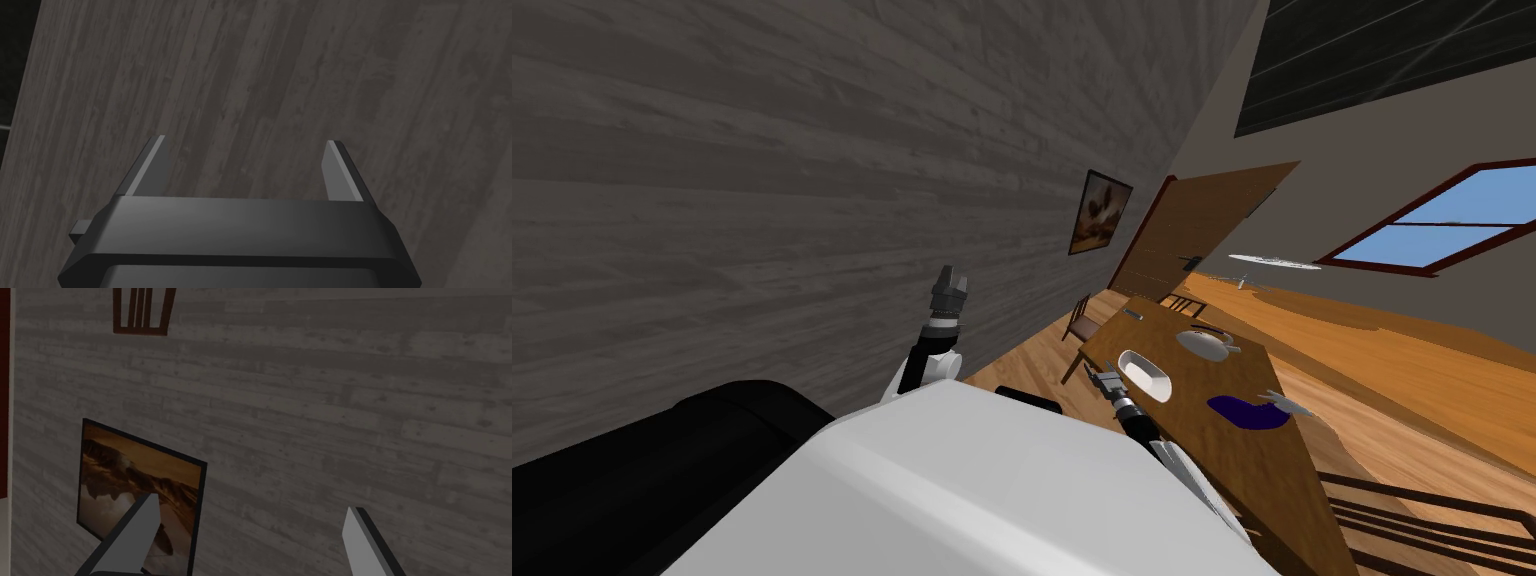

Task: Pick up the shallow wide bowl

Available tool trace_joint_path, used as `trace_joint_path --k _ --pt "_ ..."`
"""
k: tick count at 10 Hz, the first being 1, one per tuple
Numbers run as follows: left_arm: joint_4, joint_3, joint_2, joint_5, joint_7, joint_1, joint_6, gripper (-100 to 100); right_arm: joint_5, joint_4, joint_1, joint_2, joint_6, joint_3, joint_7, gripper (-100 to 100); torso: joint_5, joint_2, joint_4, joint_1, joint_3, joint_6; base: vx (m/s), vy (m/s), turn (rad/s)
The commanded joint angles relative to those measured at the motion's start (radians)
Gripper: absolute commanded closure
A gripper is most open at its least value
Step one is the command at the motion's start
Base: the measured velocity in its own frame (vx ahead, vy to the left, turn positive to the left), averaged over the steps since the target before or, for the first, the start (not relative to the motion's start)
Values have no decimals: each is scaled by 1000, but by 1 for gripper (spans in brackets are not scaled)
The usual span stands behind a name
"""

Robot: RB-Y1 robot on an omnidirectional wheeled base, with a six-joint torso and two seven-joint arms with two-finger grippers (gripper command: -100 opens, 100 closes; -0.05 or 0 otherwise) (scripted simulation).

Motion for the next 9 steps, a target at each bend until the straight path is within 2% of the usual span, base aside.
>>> trace_joint_path --k 1,2,4,5,6,7,8,9 --pt "0 0 0 0 0 0 0 0 47 50 -13 -20 9 -5 43 -100 0 0 0 0 0 0 45 66 -8" --pt "0 0 0 0 0 0 0 0 47 62 -13 -20 9 -5 43 -100 0 0 0 0 0 0 53 51 -11" --pt "0 0 0 0 0 0 0 0 116 138 -29 -53 28 -18 111 -100 0 -1 0 0 -1 0 86 82 -22" --pt "0 0 0 0 0 0 0 0 145 196 -38 -69 39 -26 147 -100 0 -3 -1 1 -2 0 110 109 -35" --pt "0 0 0 0 0 0 0 0 155 202 -38 -69 39 -26 147 -100 1 -4 -1 2 -2 0 77 72 -12" --pt "0 0 0 0 0 0 0 0 187 246 -46 -85 50 -35 179 -100 0 -2 -1 0 -1 0 61 51 -22" --pt "0 0 0 0 0 0 0 0 187 246 -46 -85 50 -35 179 -100 0 -1 0 -1 -1 0 48 31 -14" --pt "0 0 0 0 0 0 0 0 217 288 -55 -101 62 -45 210 -100 0 0 0 -3 0 0 65 29 -20"
